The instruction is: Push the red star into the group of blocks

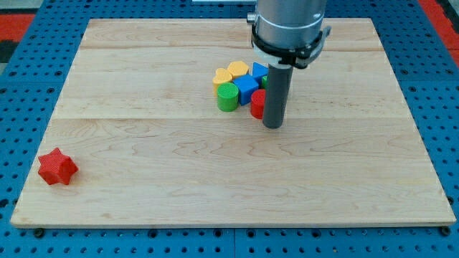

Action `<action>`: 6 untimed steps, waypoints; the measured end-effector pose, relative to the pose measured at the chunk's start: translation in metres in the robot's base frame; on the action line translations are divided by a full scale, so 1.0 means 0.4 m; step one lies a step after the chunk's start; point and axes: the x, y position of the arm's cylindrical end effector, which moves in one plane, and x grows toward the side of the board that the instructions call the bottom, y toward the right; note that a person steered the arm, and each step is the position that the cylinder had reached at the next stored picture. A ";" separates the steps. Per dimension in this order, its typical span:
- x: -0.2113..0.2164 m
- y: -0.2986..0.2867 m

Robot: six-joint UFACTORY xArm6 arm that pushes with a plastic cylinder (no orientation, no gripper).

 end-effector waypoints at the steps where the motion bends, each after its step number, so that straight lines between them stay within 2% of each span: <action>1: 0.063 -0.005; 2: 0.191 -0.136; 3: 0.276 -0.391; 4: 0.296 -0.730; 5: 0.317 -0.916; 6: 0.302 -0.908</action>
